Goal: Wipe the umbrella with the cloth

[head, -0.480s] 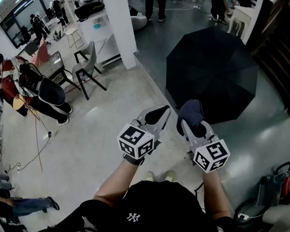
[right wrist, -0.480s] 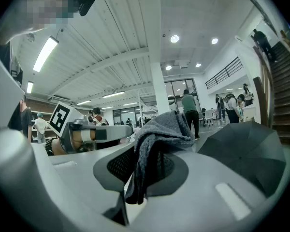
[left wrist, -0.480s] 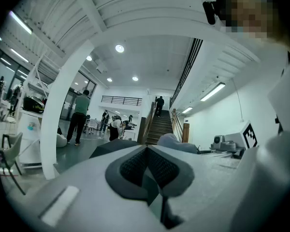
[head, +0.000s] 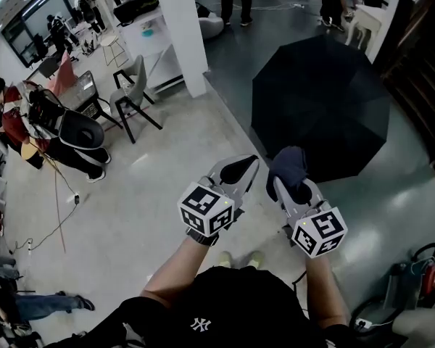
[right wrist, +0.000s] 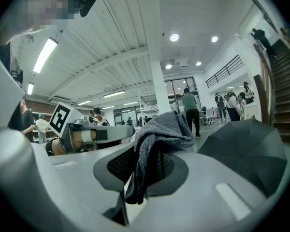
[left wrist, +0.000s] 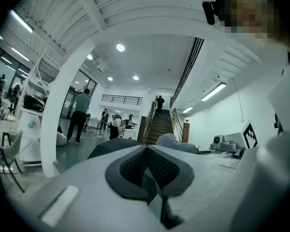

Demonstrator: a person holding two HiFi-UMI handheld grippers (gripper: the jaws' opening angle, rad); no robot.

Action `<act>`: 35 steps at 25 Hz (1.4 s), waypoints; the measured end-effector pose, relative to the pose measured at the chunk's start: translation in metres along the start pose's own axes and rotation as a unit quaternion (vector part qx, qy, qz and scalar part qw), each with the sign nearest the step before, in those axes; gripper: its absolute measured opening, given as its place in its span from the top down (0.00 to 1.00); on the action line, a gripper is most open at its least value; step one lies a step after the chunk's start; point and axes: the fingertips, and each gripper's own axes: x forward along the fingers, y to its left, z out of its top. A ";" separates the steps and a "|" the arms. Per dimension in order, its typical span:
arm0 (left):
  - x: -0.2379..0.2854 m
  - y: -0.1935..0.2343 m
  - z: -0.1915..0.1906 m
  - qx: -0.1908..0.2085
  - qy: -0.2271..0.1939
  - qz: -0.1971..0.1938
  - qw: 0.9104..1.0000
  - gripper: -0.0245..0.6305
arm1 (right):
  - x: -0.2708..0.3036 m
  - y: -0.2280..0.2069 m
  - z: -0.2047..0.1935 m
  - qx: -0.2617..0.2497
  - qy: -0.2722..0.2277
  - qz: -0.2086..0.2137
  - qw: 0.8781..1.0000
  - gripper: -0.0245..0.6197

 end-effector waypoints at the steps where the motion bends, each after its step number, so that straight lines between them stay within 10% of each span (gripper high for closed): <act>1: 0.000 0.000 0.000 0.000 0.001 0.000 1.000 0.96 | 0.000 0.000 0.000 0.004 -0.001 0.001 1.000 0.85; 35: 0.076 0.002 -0.020 -0.007 0.008 0.021 1.000 0.96 | -0.019 -0.103 -0.007 0.060 -0.023 0.012 0.998 0.84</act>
